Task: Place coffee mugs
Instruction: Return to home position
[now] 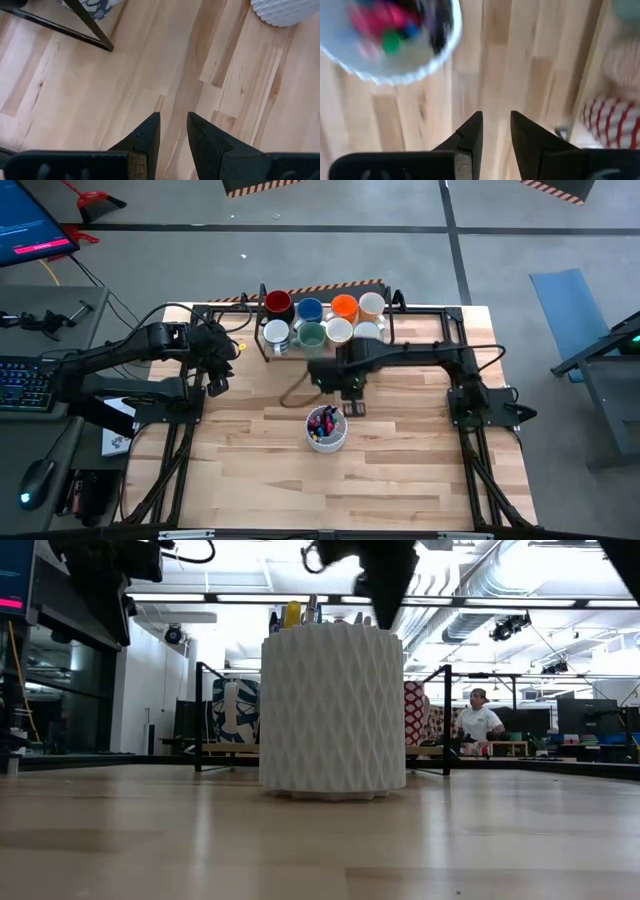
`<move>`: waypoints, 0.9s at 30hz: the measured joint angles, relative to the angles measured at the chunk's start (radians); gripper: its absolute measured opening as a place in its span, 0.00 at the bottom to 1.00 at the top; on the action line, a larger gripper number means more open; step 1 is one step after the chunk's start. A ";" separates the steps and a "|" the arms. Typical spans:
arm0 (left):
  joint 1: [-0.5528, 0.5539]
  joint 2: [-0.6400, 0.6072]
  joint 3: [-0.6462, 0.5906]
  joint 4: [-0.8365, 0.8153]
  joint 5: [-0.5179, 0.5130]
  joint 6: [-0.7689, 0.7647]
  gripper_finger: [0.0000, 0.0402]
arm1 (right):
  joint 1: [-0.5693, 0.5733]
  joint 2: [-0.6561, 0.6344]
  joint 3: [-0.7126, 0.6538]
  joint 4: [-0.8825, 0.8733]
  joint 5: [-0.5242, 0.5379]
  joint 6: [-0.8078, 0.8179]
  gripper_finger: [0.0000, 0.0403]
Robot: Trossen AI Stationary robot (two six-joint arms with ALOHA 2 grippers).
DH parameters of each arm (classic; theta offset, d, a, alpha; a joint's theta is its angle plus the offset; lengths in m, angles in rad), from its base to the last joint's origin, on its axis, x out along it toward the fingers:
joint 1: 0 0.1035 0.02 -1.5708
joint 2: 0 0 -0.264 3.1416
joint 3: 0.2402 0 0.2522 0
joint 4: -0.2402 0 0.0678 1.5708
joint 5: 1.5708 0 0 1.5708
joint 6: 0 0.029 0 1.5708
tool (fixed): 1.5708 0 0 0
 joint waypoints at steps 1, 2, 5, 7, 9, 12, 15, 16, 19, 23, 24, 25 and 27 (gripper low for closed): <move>0.000 0.000 0.000 0.001 0.000 -0.005 0.22 | 0.012 -0.021 -0.049 0.003 0.027 0.014 0.19; 0.000 0.000 0.000 0.001 0.000 -0.007 0.22 | 0.020 -0.050 -0.101 0.016 0.049 0.035 0.19; 0.000 0.000 0.000 0.001 -0.002 -0.007 0.22 | 0.044 -0.170 -0.284 0.081 0.105 0.119 0.19; 0.000 0.000 0.000 0.001 -0.002 -0.007 0.22 | 0.061 -0.259 -0.426 0.180 0.112 0.163 0.19; 0.000 0.000 0.000 0.001 -0.002 -0.006 0.22 | 0.080 -0.355 -0.574 0.307 0.089 0.185 0.19; 0.000 0.000 0.000 0.001 -0.002 -0.006 0.22 | 0.108 -0.503 -0.786 0.545 0.063 0.199 0.19; 0.000 0.000 0.000 0.001 -0.002 -0.007 0.22 | 0.134 -0.617 -0.975 0.744 0.007 0.235 0.19; 0.000 0.000 0.000 0.001 -0.002 -0.006 0.22 | 0.146 -0.653 -1.031 0.806 -0.002 0.239 0.19; 0.000 0.000 0.000 0.001 -0.002 -0.007 0.22 | 0.181 -0.751 -1.201 0.987 0.002 0.213 0.19; 0.000 0.000 0.000 0.001 -0.002 -0.006 0.22 | 0.197 -0.879 -1.429 1.310 0.016 0.152 0.19; 0.000 0.000 0.000 0.001 -0.002 -0.006 0.22 | 0.193 -0.911 -1.479 1.382 0.014 0.147 0.19; 0.000 0.000 0.000 0.001 -0.002 -0.006 0.22 | 0.189 -0.942 -1.522 1.437 0.005 0.144 0.19; 0.000 0.000 0.000 0.001 -0.002 -0.007 0.22 | 0.179 -1.005 -1.593 1.502 -0.009 0.142 0.19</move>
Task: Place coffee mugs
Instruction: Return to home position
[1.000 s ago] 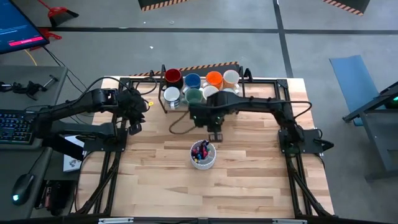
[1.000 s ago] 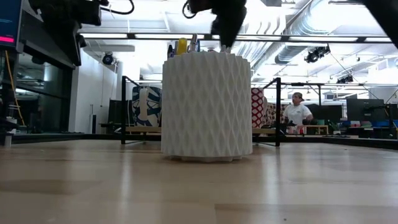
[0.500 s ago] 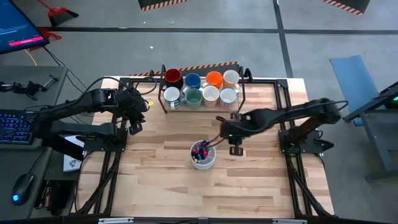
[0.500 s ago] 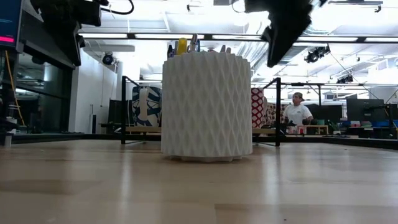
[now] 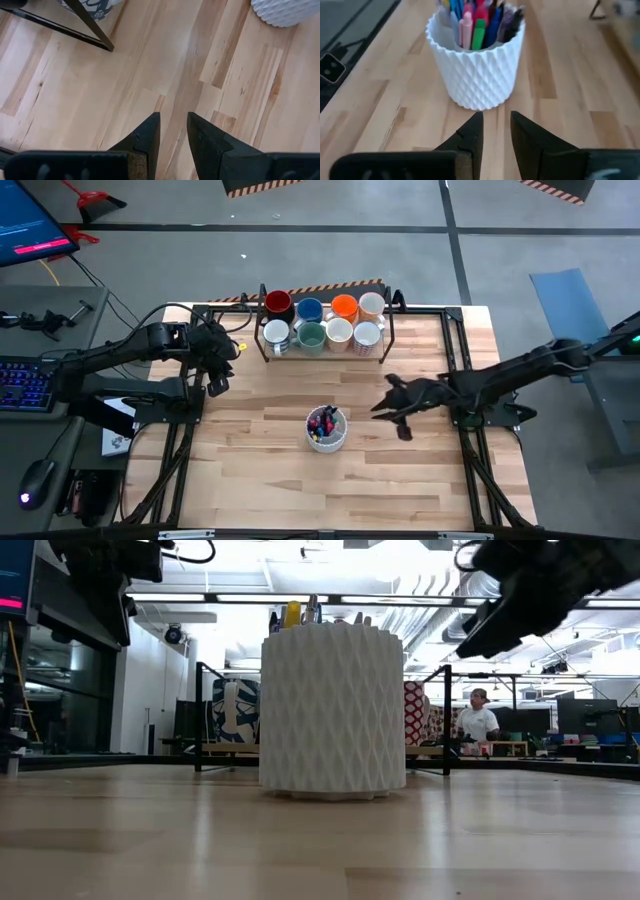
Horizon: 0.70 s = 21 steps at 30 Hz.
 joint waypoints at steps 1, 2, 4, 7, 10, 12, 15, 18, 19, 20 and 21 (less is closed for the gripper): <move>0.000 0.000 0.000 0.000 0.000 0.001 0.22 | -0.005 -0.033 -0.026 0.014 0.001 -0.007 0.19; 0.000 0.000 0.000 0.000 0.000 0.001 0.22 | -0.011 -0.067 -0.047 0.022 0.002 -0.011 0.19; 0.000 0.000 0.000 0.000 0.000 0.000 0.22 | -0.019 -0.133 -0.083 0.028 0.006 -0.024 0.19; 0.000 0.000 0.000 0.000 0.000 0.000 0.22 | -0.023 -0.245 -0.149 0.068 0.008 -0.046 0.19; 0.000 0.000 0.000 0.000 0.000 0.001 0.22 | -0.024 -0.358 -0.241 0.143 0.017 -0.063 0.19; 0.000 0.000 0.000 0.000 0.000 0.000 0.22 | -0.024 -0.422 -0.315 0.193 0.055 -0.059 0.19; 0.000 0.000 0.000 0.000 0.000 0.001 0.22 | -0.024 -0.516 -0.414 0.261 0.081 -0.038 0.19; 0.000 0.000 0.000 0.000 0.000 0.001 0.22 | -0.024 -0.585 -0.470 0.285 0.080 -0.032 0.19; 0.000 0.000 0.000 0.000 0.000 0.001 0.22 | -0.024 -0.603 -0.480 0.285 0.076 -0.039 0.19; 0.000 0.000 0.000 0.000 0.000 0.000 0.22 | -0.024 -0.620 -0.487 0.293 0.068 -0.056 0.19; 0.000 0.000 0.000 0.000 0.000 0.000 0.22 | -0.024 -0.637 -0.493 0.297 0.062 -0.072 0.19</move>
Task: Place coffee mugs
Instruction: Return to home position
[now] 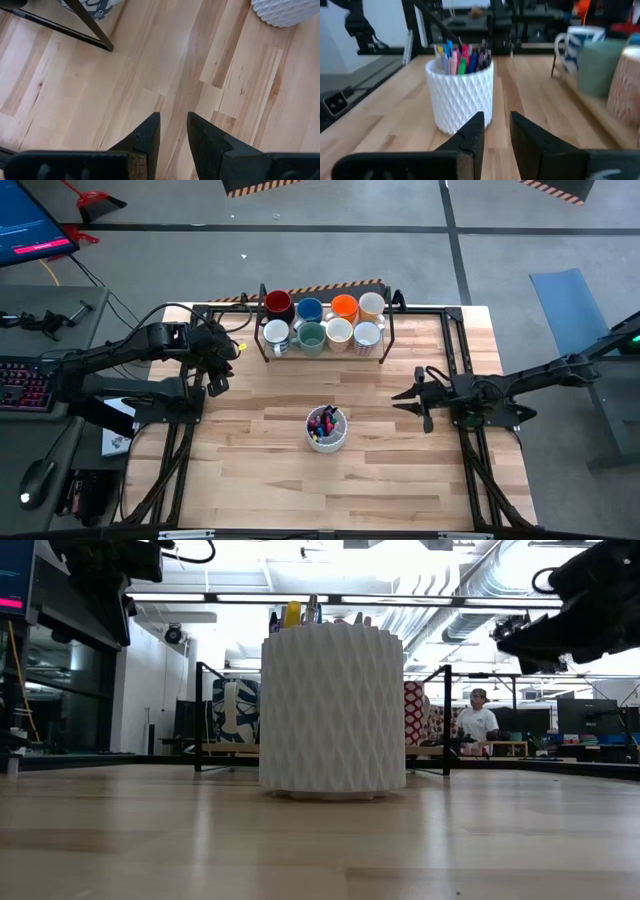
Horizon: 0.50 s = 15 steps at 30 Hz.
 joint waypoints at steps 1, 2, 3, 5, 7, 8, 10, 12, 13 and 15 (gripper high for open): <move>0.000 0.000 0.000 0.000 0.000 0.001 0.22 | 0.000 -0.016 -0.006 0.012 0.000 -0.018 0.19; 0.000 0.000 0.000 0.000 0.000 0.001 0.22 | 0.000 -0.030 -0.014 0.027 -0.002 -0.041 0.19; 0.000 0.000 0.000 0.000 0.000 0.000 0.22 | 0.000 -0.045 -0.025 0.048 -0.004 -0.067 0.19; 0.000 0.000 0.000 0.000 0.000 0.001 0.22 | 0.000 -0.074 -0.033 0.061 -0.005 -0.115 0.19; 0.000 0.000 0.000 0.000 0.000 0.000 0.22 | 0.000 -0.103 -0.033 0.058 -0.006 -0.139 0.19; 0.000 0.000 0.000 0.000 0.000 0.000 0.22 | 0.000 -0.119 -0.033 0.054 -0.008 -0.151 0.19; 0.000 0.000 0.000 0.000 0.000 0.001 0.22 | 0.000 -0.152 -0.033 0.026 -0.008 -0.168 0.19; 0.000 0.000 0.000 0.000 0.000 0.000 0.22 | 0.000 -0.193 -0.033 -0.007 -0.009 -0.170 0.19; 0.000 0.000 0.000 0.000 0.000 0.000 0.22 | 0.000 -0.217 -0.033 -0.018 -0.009 -0.164 0.19; 0.000 0.000 0.000 0.000 0.000 0.000 0.22 | 0.000 -0.268 -0.033 -0.061 -0.009 -0.141 0.19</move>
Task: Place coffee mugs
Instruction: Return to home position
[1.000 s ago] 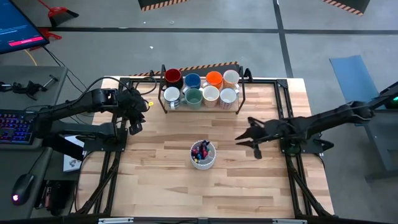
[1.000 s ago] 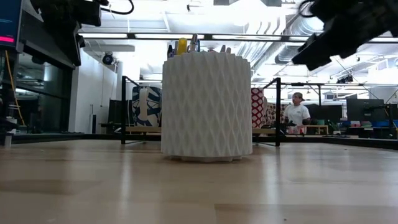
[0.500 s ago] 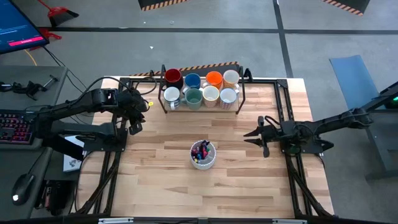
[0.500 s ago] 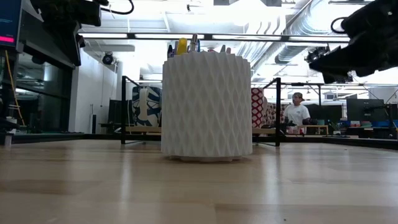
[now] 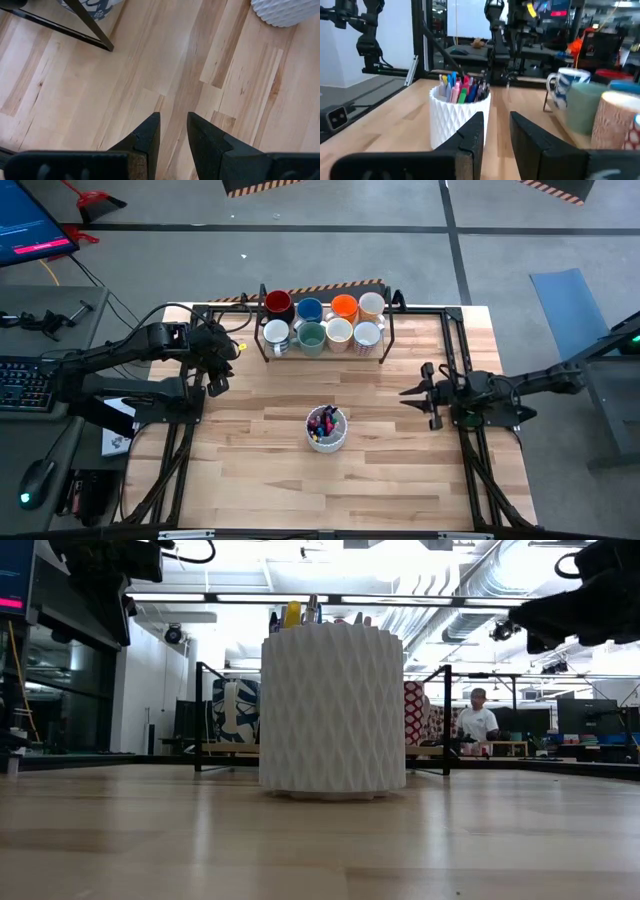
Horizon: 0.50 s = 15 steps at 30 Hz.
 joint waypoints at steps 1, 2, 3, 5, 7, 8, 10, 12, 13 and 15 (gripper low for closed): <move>0.000 0.000 0.000 0.000 0.000 0.000 0.22 | 0.000 -0.028 0.000 -0.036 0.000 0.014 0.19; 0.000 0.000 0.000 0.000 0.000 0.000 0.22 | 0.000 -0.060 0.000 -0.080 -0.001 0.028 0.19; 0.000 0.000 0.000 0.000 0.000 0.001 0.22 | 0.000 -0.092 0.000 -0.131 -0.001 0.049 0.19; 0.000 0.000 0.000 0.000 0.000 0.000 0.22 | -0.001 -0.135 0.000 -0.144 -0.035 0.063 0.19; 0.000 0.000 0.000 0.001 0.000 0.001 0.22 | -0.001 -0.152 0.000 -0.145 -0.080 0.051 0.19; 0.000 0.000 0.000 0.000 0.000 0.000 0.22 | -0.001 -0.151 0.000 -0.149 -0.090 0.046 0.19; 0.000 0.000 0.000 0.000 0.000 0.000 0.22 | -0.001 -0.151 0.000 -0.151 -0.092 0.043 0.19; 0.000 0.000 0.000 0.000 0.000 0.000 0.22 | -0.004 -0.151 0.000 -0.151 -0.091 0.042 0.19; 0.000 0.000 0.000 0.000 0.000 0.000 0.22 | -0.008 -0.151 0.000 -0.151 -0.089 0.041 0.19; 0.000 0.000 0.000 0.000 0.000 0.001 0.22 | -0.015 -0.151 0.000 -0.150 -0.085 0.043 0.19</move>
